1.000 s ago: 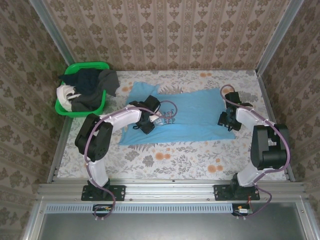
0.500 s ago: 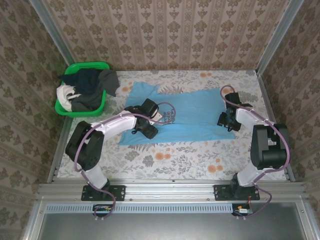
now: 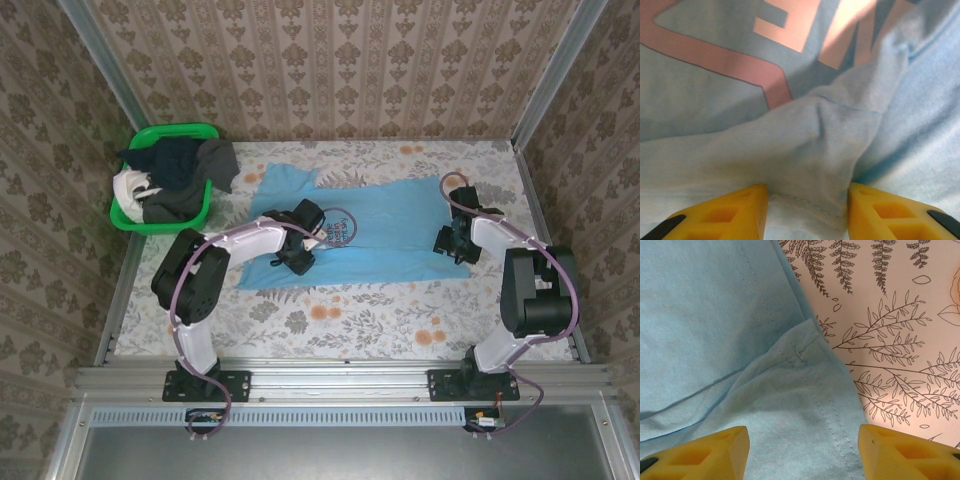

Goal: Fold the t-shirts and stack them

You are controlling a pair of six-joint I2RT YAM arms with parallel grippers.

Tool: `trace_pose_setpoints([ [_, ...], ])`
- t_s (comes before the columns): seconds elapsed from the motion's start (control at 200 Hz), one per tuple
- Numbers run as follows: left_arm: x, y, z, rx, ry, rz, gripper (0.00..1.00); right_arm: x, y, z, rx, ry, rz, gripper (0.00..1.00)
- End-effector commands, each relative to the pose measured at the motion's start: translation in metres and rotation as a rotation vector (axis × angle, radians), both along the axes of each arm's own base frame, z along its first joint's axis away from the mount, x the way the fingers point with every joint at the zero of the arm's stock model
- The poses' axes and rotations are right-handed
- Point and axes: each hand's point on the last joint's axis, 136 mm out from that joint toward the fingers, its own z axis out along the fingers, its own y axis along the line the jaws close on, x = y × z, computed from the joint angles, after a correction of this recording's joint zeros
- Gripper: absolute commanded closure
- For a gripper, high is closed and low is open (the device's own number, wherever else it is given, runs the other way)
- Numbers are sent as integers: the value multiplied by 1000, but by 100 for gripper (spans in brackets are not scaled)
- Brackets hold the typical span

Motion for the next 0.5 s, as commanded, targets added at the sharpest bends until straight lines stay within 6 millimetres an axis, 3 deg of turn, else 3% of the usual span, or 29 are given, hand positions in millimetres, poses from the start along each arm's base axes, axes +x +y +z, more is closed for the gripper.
trace_pose_setpoints([
  [0.0,8,7,5,37,-7,10,58,-3,0,-5,11,14,2,39],
  [0.09,9,8,11,43,-13,5,59,-3,0,-6,11,16,1,39],
  [0.29,17,10,19,22,-7,-6,82,-5,1,-6,15,16,1,39],
  [0.495,32,-2,28,30,-13,-117,100,-5,2,-5,19,14,1,38],
])
